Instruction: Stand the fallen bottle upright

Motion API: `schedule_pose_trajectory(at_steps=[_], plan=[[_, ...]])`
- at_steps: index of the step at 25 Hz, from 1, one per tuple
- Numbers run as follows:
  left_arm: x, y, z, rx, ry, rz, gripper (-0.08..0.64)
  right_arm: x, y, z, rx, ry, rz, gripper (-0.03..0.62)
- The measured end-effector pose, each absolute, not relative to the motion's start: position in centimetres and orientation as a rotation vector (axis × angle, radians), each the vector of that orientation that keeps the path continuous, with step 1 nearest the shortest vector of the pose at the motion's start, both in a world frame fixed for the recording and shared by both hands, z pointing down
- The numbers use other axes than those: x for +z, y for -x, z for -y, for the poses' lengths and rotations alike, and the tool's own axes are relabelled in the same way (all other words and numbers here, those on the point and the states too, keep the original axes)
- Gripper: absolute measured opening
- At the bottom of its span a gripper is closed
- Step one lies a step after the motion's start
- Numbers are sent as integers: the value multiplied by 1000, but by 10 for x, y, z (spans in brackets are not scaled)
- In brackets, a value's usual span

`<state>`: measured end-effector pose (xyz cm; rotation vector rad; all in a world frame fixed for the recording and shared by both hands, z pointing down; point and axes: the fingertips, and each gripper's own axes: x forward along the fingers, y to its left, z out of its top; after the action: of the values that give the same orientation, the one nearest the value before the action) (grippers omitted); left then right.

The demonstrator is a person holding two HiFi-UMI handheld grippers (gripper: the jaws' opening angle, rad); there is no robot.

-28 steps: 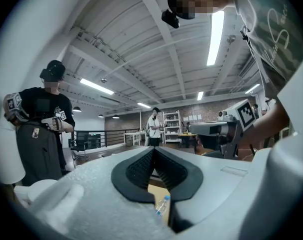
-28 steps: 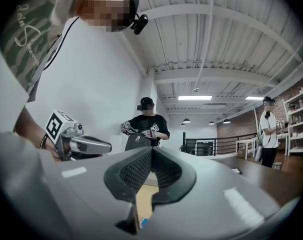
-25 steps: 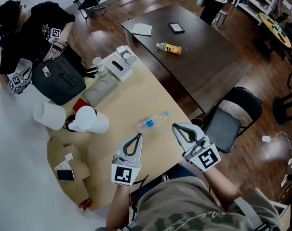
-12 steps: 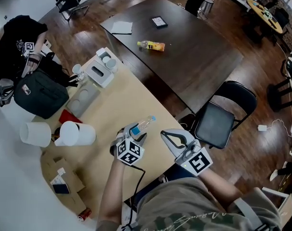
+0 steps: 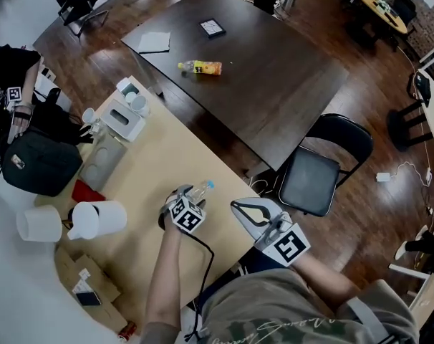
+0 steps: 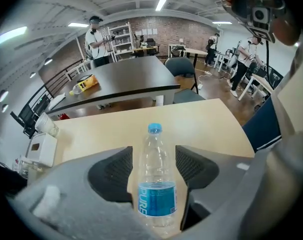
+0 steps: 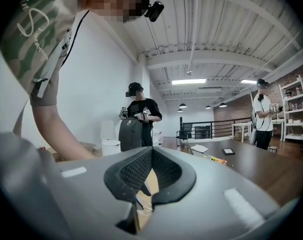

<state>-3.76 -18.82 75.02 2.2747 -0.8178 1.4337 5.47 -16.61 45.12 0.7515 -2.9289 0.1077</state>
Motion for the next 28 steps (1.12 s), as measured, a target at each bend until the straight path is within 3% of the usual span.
schedule_pose_trajectory(at_steps=[7,16,19,25,28], plan=[[791,41,181,1723,-2226,635,298,470,-64,169,152,-792,2896,3],[785,41,181,1651,-2296,752,302,470,-70,167,163,-814,2887,3],[754,41,182,1421,-2376,923,301,462,-66,163,150,-814,2901,3],[664,42,162,577,-2622,1221,299,451,-49,149,122,-753,2918,3],[655,51,137,363,-2659,1251,298,450,-34,135,96,-679,2914,3]])
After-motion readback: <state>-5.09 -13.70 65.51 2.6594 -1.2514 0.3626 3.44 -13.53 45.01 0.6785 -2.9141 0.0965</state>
